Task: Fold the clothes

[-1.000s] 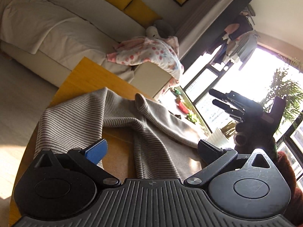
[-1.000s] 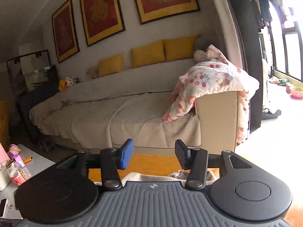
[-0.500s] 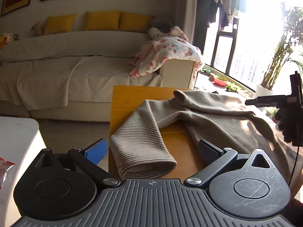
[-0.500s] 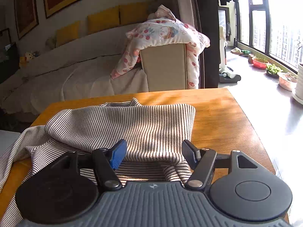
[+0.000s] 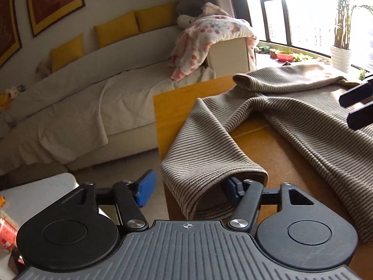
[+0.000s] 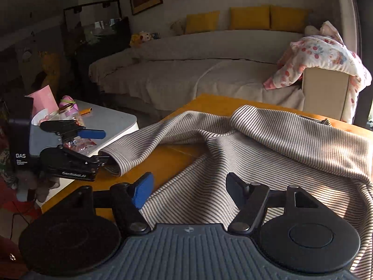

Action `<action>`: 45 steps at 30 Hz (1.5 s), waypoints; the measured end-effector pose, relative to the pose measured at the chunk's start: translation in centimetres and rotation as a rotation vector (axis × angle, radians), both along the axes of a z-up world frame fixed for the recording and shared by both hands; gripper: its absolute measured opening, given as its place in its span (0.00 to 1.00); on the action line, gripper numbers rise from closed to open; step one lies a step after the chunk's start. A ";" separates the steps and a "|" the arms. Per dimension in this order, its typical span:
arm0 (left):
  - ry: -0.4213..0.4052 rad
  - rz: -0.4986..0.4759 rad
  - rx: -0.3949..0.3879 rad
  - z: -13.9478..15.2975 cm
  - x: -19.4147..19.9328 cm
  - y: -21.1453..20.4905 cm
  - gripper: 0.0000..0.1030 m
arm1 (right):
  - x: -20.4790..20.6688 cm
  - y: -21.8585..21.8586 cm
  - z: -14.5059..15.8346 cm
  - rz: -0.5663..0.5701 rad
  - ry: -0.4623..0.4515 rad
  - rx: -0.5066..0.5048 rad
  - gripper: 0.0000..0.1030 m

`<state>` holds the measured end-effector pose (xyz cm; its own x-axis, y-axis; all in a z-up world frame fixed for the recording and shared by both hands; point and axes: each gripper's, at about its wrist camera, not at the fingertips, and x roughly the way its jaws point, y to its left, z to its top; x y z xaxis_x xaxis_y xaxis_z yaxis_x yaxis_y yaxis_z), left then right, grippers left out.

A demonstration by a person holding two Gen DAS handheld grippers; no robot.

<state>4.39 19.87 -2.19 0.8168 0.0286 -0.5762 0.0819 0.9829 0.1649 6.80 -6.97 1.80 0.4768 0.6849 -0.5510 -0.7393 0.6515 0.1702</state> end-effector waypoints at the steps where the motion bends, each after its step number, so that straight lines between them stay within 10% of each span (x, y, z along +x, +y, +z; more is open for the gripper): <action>1: 0.006 0.001 -0.031 0.0 0.7 0.2 0.29 | -0.3 1.0 -0.2 0.029 0.030 0.010 0.51; 7: 0.029 0.017 -0.525 2.2 1.6 4.0 0.19 | -0.3 6.2 -0.9 0.050 0.123 0.085 0.40; 11: 0.011 -0.022 -0.592 3.3 1.4 3.5 0.18 | 0.8 8.3 -1.1 0.030 0.088 0.099 0.39; 12: 0.006 -0.037 -0.603 3.6 1.5 3.2 0.18 | 1.4 8.7 -1.1 0.012 0.067 0.089 0.24; 14: -0.019 -0.051 -0.630 4.4 1.5 2.5 0.36 | 2.7 8.5 -0.9 -0.026 0.024 0.072 0.05; 18: -0.096 -0.107 -0.706 6.3 2.0 1.0 0.85 | 6.1 5.3 2.4 -0.121 -0.042 0.102 0.04; 27: -0.089 -0.213 -0.674 7.2 6.3 -5.0 0.93 | 14.0 -5.9 9.4 -0.393 -0.307 -0.004 0.04; 32: -0.021 -0.258 -0.660 6.0 9.2 -8.1 0.94 | 18.1 -10.7 7.1 -0.468 -0.278 -0.117 0.05; 38: 0.059 -0.279 -0.613 3.8 11.4 -9.9 0.95 | 19.3 -13.8 0.6 -0.492 -0.187 -0.347 0.34; 45: 0.106 -0.261 -0.639 2.1 13.5 -10.5 0.96 | 18.2 -18.2 0.2 -0.642 -0.061 -0.083 0.54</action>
<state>17.84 9.39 -0.06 0.6892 -0.5321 -0.4918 0.3123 0.8306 -0.4610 25.04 -25.20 1.95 0.8089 0.2095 -0.5493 -0.2051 0.9762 0.0702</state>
